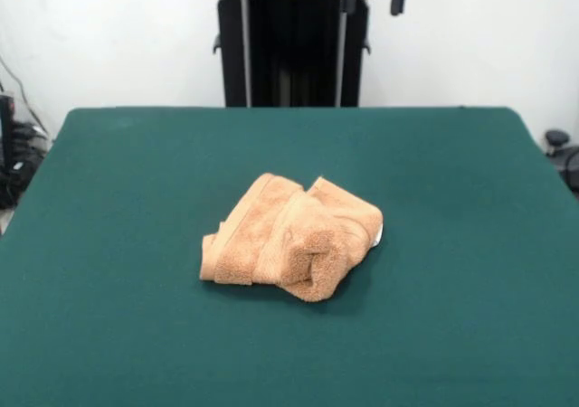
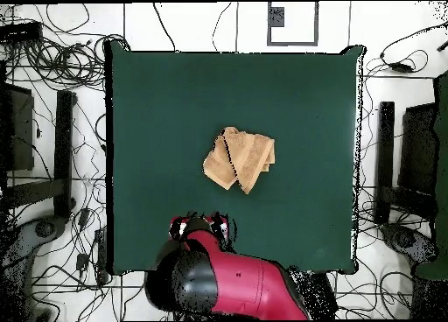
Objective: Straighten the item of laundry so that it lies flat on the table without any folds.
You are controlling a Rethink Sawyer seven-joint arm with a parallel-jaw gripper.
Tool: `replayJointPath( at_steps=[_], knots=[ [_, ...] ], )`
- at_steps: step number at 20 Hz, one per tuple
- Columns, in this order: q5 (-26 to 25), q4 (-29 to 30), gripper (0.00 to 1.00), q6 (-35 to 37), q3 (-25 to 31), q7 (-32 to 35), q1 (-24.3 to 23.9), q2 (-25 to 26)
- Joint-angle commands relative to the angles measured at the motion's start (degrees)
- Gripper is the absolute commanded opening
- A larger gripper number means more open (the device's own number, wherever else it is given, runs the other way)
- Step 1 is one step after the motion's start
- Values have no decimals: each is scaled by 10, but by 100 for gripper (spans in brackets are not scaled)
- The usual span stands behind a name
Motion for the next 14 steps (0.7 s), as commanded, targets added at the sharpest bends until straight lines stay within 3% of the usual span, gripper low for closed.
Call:
replayJointPath(
  at_steps=[1, 14],
  knots=[
    [-15, 5, 100, 2, 24, 69, -3, 54],
    [-16, -34, 100, 4, 21, 74, 1, 88]
  ],
)
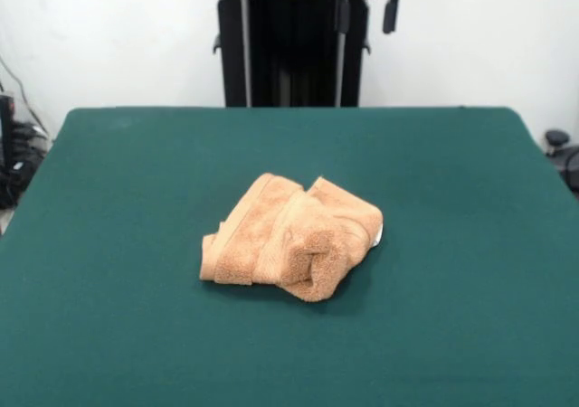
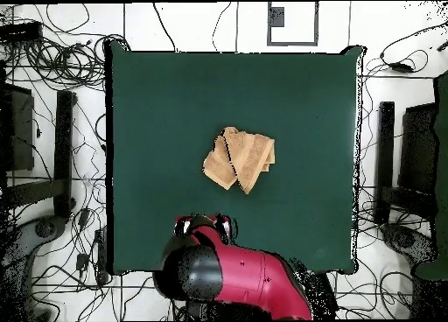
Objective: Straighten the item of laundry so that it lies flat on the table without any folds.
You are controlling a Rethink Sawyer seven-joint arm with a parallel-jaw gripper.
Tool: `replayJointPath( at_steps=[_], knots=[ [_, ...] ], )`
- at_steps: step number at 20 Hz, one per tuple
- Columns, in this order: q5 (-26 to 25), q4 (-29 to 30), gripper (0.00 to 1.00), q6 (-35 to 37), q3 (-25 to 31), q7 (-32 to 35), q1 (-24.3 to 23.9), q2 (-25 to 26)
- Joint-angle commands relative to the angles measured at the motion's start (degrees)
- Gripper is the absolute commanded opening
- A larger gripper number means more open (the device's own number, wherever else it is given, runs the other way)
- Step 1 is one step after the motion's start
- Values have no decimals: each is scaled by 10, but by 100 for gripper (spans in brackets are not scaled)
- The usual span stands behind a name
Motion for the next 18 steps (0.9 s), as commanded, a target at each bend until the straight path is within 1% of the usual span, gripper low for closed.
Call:
replayJointPath(
  at_steps=[1, 7, 11, 18],
  knots=[
    [-16, -30, 100, 5, 20, 75, 9, 52],
    [-16, -51, 100, 14, 16, 76, 14, 66],
    [-15, -68, 100, 33, 15, 73, 14, 72],
    [-12, -106, 100, 48, 15, 69, 13, 96]
  ],
)
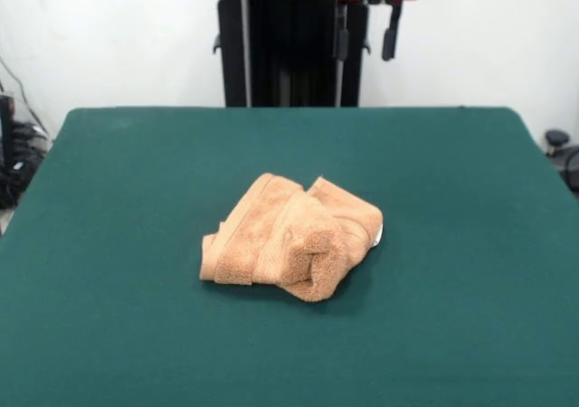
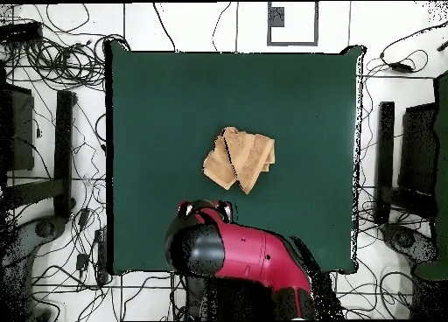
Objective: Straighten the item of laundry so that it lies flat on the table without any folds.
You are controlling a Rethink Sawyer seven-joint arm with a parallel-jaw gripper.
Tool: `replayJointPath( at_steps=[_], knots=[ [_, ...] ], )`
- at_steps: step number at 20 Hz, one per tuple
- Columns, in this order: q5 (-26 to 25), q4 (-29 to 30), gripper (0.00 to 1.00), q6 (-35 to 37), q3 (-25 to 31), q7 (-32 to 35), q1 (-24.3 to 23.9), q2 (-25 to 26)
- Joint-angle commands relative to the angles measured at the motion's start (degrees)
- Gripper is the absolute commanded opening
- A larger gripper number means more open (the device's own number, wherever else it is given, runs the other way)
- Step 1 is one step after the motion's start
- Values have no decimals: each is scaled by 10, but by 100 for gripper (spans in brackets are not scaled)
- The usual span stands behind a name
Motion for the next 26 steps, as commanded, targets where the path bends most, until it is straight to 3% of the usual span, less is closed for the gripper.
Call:
replayJointPath(
  at_steps=[1, 4, 10, 19, 26],
  knots=[
    [-12, -57, 100, 51, 17, 66, 8, 40],
    [-7, -50, 100, 65, 17, 64, 6, 25],
    [-11, -96, 100, 105, -1, 81, 27, 35],
    [-13, -139, 100, 99, -9, 86, 32, 75],
    [-6, -138, 100, 95, -12, 86, 21, 91]
  ],
)
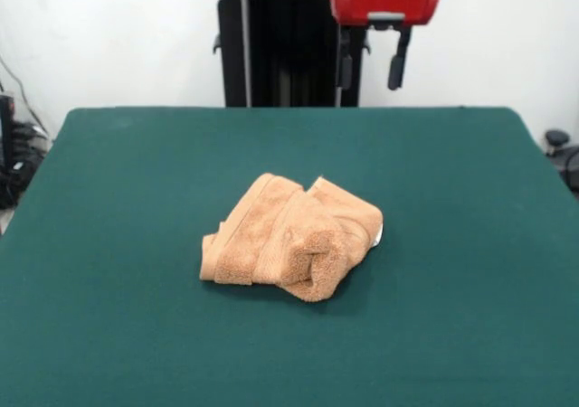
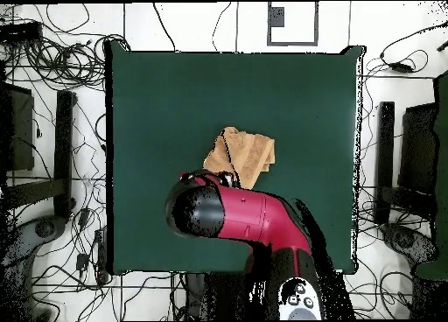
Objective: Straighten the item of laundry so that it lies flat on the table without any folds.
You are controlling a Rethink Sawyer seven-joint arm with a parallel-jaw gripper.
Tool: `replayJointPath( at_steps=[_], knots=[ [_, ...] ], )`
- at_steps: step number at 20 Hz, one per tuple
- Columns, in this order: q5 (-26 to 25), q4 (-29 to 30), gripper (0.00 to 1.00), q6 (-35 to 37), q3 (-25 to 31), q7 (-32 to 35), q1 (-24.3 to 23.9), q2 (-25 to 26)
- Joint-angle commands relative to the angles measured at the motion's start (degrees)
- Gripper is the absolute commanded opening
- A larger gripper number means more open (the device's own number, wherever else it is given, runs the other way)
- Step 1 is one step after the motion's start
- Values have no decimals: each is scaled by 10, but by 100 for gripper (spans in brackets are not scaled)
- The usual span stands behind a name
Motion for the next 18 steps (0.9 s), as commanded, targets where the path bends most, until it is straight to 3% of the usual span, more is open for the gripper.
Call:
replayJointPath(
  at_steps=[1, 18],
  knots=[
    [-4, -21, 100, 50, -1, 88, 1, 32],
    [-11, -34, 100, 11, -9, 71, -19, 71]
  ],
)
